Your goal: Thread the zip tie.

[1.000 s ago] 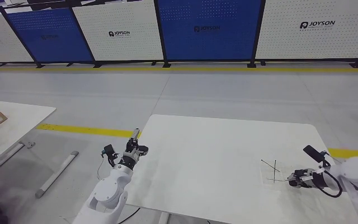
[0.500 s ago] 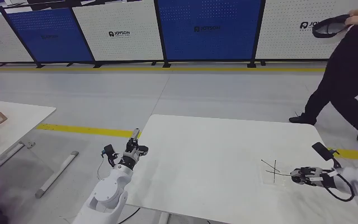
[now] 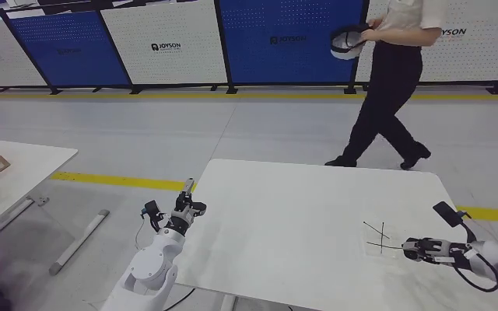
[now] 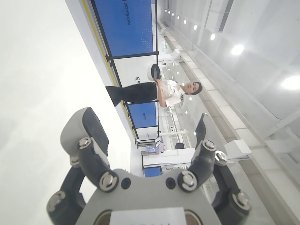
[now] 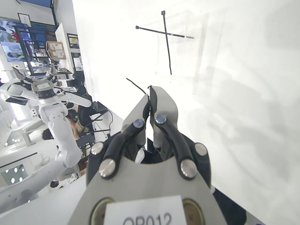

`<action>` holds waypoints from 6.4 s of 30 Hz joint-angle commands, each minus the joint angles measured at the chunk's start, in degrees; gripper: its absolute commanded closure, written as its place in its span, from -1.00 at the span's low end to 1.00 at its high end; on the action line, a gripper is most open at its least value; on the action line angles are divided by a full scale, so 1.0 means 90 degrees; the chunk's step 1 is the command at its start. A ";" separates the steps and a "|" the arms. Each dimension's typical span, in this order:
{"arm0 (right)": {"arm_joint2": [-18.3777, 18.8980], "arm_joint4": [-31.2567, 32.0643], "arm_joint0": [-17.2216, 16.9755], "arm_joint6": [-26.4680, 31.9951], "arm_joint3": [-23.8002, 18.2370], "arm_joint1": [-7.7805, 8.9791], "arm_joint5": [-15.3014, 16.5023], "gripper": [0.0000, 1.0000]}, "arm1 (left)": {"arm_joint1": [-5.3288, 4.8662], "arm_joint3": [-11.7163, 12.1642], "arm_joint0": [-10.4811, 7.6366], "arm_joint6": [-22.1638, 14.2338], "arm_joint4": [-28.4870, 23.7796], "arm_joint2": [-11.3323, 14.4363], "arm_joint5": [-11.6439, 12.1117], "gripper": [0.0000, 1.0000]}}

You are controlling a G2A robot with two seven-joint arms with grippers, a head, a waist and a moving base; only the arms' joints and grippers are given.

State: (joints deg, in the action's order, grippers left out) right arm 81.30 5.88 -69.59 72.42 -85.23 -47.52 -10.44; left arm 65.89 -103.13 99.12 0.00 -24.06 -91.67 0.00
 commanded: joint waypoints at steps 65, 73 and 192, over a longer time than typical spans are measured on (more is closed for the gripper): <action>-0.0722 -0.2350 -0.0131 -0.0504 -0.1020 -0.0236 0.1861 1.00 | 0.0000 0.0000 0.0000 0.0000 0.0000 0.0000 0.0000 -1.00; -0.0785 -0.2063 -0.0093 -0.1304 -0.1387 -0.0283 0.2111 1.00 | 0.0000 0.0000 0.0000 0.0000 0.0000 0.0000 0.0000 -1.00; -0.3697 0.3531 0.1449 -0.4192 -0.2056 -0.0301 0.3325 1.00 | 0.0000 0.0000 0.0000 0.0000 0.0000 0.0000 0.0000 -1.00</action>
State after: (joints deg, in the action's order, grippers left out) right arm 49.34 37.47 -57.27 35.79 -103.94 -50.74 19.48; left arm 65.89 -103.13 99.12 0.00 -24.06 -91.67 0.00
